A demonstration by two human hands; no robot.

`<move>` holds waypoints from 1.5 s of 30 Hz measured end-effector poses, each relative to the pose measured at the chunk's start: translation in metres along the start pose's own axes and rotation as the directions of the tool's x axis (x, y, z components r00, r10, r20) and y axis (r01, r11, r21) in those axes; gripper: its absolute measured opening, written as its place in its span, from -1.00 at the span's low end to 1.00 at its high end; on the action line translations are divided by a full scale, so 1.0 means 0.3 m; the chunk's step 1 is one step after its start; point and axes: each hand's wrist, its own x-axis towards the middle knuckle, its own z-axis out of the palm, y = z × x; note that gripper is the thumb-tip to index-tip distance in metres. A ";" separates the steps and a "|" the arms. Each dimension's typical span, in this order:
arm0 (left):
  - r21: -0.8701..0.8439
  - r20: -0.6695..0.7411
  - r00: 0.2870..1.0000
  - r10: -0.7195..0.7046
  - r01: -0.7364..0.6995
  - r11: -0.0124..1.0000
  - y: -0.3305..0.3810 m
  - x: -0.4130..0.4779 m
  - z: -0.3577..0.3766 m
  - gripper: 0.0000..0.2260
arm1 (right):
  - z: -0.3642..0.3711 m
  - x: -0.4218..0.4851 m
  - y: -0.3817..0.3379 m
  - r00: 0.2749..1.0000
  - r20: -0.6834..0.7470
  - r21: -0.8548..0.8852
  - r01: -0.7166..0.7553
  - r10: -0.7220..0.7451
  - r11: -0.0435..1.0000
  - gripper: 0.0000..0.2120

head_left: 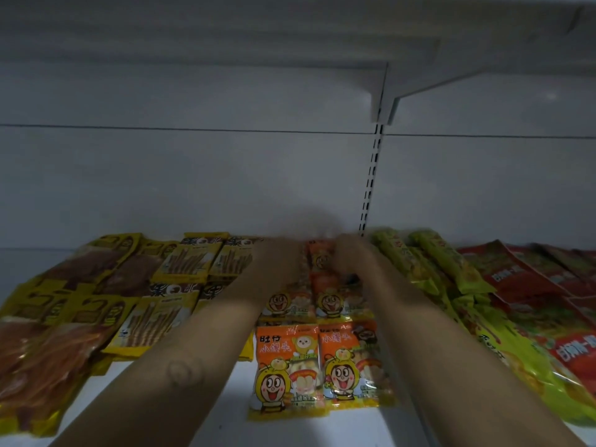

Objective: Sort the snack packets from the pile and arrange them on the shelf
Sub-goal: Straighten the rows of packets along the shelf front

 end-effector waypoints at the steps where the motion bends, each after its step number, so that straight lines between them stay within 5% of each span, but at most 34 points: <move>1: -0.012 -0.001 1.000 0.018 -0.018 1.000 0.002 0.008 0.006 -0.77 | -0.010 0.004 -0.004 0.999 0.048 -0.040 -0.012 0.014 0.999 -0.69; 13: -0.120 -0.003 0.995 0.100 -0.100 0.988 -0.008 0.042 0.026 -0.73 | -0.035 -0.029 -0.026 0.996 0.084 -0.042 -0.007 0.011 0.999 -0.70; 18: -0.104 -0.052 0.996 0.072 -0.077 0.992 -0.023 -0.085 -0.038 -0.62 | -0.073 -0.154 -0.001 0.995 -0.076 0.081 0.076 -0.069 0.994 -0.60; 23: -0.283 -0.089 0.991 0.105 -0.126 0.951 -0.029 -0.367 -0.119 -0.66 | -0.116 -0.483 0.004 0.976 -0.152 0.119 0.173 -0.154 0.978 -0.60; 30: -0.174 0.104 0.971 0.215 -0.195 0.965 -0.001 -0.590 -0.038 -0.42 | 0.025 -0.729 -0.004 0.988 -0.048 0.026 0.149 -0.148 0.988 -0.49; 45: 0.012 -0.020 0.989 0.147 -0.147 0.989 0.056 -0.639 0.100 -0.50 | 0.173 -0.734 0.036 0.983 -0.086 0.136 0.174 -0.163 0.975 -0.54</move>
